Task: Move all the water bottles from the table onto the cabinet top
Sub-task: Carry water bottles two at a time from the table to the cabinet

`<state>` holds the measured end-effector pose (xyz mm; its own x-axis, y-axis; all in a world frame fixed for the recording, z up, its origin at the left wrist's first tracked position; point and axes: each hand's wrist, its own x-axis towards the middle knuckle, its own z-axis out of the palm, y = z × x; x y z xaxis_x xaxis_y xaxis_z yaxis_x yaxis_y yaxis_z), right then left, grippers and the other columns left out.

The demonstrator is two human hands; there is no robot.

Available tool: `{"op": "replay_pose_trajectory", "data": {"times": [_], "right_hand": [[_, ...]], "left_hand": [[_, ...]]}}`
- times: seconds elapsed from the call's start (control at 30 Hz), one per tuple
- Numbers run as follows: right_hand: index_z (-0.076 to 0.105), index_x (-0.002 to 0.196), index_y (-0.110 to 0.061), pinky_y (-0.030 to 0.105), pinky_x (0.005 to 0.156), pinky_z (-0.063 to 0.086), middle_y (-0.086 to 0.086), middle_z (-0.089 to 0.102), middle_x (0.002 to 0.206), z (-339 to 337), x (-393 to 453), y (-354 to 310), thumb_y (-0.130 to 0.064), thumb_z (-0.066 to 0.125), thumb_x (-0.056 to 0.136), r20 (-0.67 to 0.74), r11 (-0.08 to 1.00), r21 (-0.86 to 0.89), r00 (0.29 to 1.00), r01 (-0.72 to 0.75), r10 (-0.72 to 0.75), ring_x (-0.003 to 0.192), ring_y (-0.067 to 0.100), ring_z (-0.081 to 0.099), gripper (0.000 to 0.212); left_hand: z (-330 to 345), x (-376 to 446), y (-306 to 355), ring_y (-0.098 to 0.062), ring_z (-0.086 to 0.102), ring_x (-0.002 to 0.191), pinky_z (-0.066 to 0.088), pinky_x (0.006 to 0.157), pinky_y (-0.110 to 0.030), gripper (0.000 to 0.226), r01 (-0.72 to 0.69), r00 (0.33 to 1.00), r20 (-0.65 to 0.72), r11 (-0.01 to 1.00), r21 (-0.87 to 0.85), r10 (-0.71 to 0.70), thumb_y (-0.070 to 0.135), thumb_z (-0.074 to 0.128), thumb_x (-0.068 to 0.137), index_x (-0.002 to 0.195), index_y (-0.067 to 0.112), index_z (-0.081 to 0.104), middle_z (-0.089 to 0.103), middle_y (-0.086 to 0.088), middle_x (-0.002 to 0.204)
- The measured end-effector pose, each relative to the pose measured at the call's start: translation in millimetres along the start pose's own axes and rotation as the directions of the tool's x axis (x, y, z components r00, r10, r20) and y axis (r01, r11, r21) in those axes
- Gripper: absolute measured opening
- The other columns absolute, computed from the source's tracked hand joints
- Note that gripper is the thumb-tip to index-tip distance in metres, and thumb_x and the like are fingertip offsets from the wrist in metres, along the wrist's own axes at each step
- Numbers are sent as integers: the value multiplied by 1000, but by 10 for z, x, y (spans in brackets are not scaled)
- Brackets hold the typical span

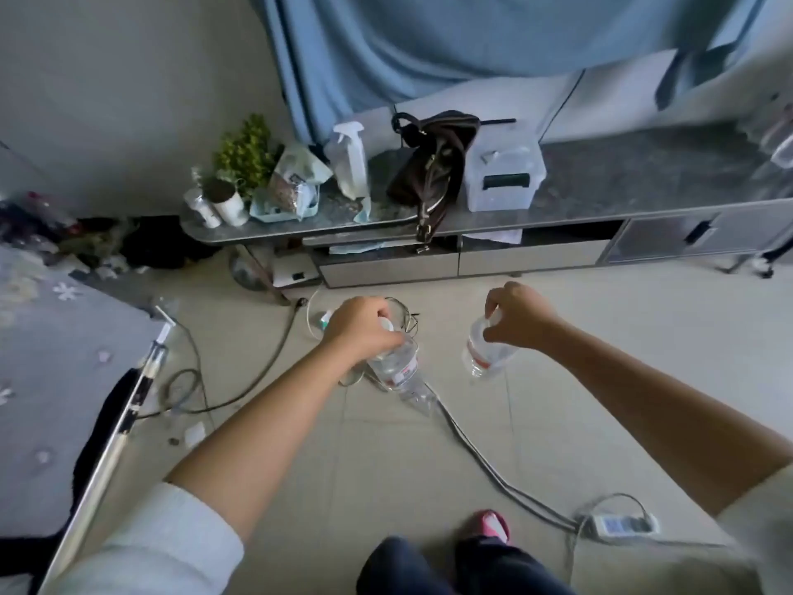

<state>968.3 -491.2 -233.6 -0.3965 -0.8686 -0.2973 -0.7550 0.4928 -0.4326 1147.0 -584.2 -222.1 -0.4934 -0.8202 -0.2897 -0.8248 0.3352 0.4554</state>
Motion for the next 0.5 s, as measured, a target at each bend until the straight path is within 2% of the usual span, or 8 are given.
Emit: {"op": "replay_pose_trajectory", "data": {"times": [0.1, 0.2, 0.33, 0.4, 0.5], "right_hand": [[64, 109, -6, 22, 71, 34, 14, 55, 122, -306, 76, 512, -13, 65, 78, -54, 995, 51, 994, -89, 91, 109, 28, 53, 31], [64, 108, -4, 19, 57, 33, 14, 55, 120, -569, 178, 888, -11, 64, 79, -101, 987, 88, 985, -134, 142, 98, 26, 51, 30], [66, 104, -2, 12, 51, 27, 5, 44, 96, -905, 354, 1479, -9, 63, 78, -151, 968, 129, 961, -214, 233, 92, 25, 49, 27], [66, 103, -2, 8, 51, 23, 1, 41, 93, -1056, 480, 1755, -8, 64, 78, -149, 965, 125, 957, -231, 248, 88, 21, 45, 26], [67, 101, -3, 16, 52, 29, -7, 38, 73, -1308, 747, 2157, -8, 63, 78, -126, 957, 100, 951, -272, 283, 86, 21, 46, 24]], "left_hand": [[162, 333, 611, -20, 52, 77, 35, 52, -18, 14, -71, 996, 62, 997, 34, 69, 24, 70, 73, 78, 19, 57, 58, 1, 84], [297, 647, 1084, -19, 51, 79, 34, 53, -21, 16, -156, 984, 93, 986, 63, 149, 24, 71, 73, 78, 19, 56, 57, 1, 87], [513, 1112, 1718, -20, 55, 81, 36, 55, -24, 18, -252, 960, 148, 964, 82, 238, 24, 72, 70, 71, 20, 54, 57, 1, 86], [604, 1366, 2004, -20, 57, 84, 39, 64, -23, 17, -292, 944, 183, 952, 89, 273, 24, 72, 70, 73, 19, 56, 56, 2, 85], [745, 1828, 2480, -20, 57, 85, 40, 68, -23, 15, -374, 906, 252, 923, 95, 341, 24, 74, 71, 75, 18, 60, 56, 1, 84]]}}
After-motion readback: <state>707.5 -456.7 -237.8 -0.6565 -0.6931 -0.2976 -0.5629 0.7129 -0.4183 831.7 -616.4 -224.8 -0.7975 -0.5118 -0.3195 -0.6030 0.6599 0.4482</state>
